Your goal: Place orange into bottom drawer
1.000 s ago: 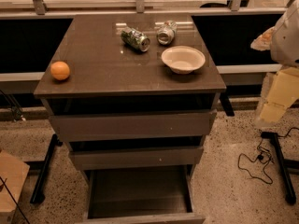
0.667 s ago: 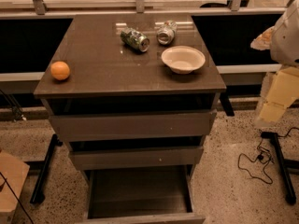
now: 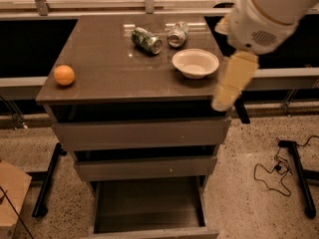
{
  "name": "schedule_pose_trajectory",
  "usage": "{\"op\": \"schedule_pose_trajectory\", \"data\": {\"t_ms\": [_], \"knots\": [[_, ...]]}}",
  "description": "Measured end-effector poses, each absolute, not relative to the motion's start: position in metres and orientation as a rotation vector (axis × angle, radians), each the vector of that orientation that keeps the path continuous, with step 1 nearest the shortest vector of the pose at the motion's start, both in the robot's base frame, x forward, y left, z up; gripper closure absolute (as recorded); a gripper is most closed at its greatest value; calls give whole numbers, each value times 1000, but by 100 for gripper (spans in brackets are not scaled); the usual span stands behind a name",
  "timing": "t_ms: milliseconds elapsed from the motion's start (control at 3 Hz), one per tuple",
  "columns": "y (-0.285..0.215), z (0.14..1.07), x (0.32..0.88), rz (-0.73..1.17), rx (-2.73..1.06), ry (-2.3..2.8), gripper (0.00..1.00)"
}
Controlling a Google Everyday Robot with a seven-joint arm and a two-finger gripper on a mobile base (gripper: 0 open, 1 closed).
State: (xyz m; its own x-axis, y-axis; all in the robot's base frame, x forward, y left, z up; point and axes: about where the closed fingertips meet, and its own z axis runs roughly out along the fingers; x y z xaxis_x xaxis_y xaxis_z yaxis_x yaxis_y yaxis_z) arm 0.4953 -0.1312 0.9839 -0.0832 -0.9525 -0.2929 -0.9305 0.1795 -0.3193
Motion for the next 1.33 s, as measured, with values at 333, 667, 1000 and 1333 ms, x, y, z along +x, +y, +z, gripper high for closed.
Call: {"op": "schedule_pose_trajectory", "data": {"t_ms": [333,667,1000,1333], "knots": [[-71,969,539,71,-1799,1942,0],[-71,969,539,72,-1799,1942,0],[-59,960,541,97,-1820,1926,0],[-30,946,556,174,-1826,1858,0]]}}
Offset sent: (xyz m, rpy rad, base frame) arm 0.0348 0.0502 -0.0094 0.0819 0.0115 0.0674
